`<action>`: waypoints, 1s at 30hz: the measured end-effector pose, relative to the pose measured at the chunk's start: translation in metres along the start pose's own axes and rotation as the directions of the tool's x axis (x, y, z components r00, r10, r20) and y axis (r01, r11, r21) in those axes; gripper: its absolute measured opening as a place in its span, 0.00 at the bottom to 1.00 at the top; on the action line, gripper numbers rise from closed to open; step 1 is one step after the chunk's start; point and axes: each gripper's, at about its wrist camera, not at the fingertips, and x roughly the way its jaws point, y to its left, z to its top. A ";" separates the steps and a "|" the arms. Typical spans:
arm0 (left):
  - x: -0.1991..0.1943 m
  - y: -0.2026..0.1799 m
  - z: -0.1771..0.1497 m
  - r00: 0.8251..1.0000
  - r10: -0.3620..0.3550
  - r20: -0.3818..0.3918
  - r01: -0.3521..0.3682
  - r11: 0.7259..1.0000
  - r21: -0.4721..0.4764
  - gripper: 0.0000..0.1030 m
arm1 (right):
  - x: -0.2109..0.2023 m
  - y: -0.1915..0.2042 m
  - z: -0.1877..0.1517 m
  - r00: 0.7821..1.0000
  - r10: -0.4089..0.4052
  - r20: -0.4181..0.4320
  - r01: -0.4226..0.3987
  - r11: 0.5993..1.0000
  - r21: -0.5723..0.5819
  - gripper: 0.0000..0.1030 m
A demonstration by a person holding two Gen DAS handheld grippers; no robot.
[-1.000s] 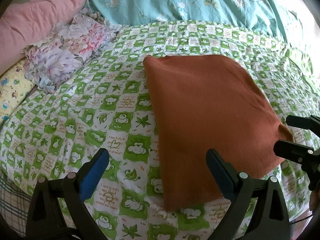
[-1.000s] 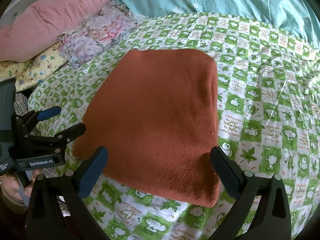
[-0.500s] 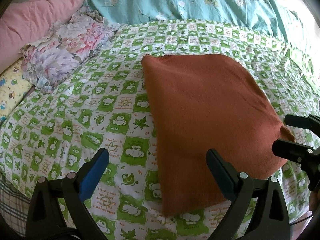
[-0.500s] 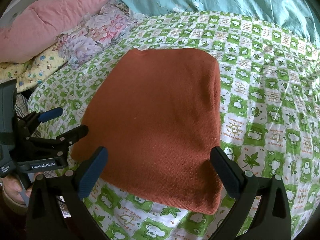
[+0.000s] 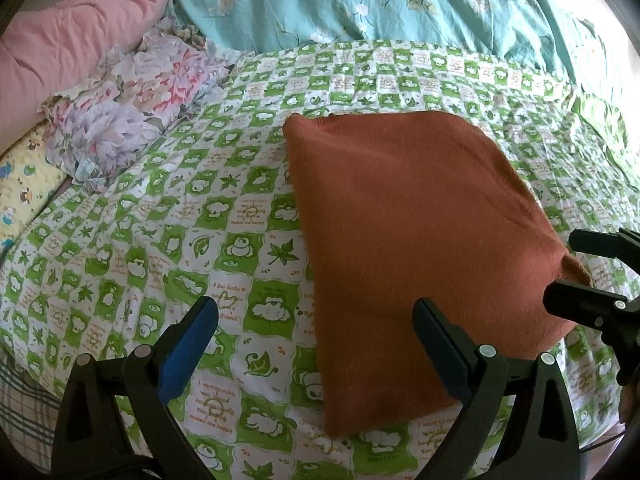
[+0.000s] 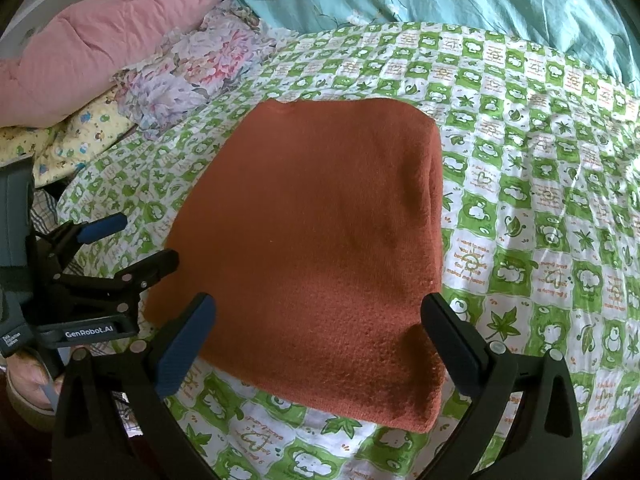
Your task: Fold small clothes
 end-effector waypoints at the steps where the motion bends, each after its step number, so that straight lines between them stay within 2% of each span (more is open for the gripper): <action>1: -0.001 0.000 0.000 1.000 0.000 0.001 0.000 1.000 0.000 0.95 | 0.000 0.000 0.001 1.000 0.001 0.000 -0.001 1.000 0.001 0.99; 30: -0.004 -0.004 0.000 0.999 -0.032 -0.001 0.032 0.999 -0.009 0.95 | 0.000 0.003 0.000 1.000 0.005 0.007 -0.005 1.000 0.005 0.99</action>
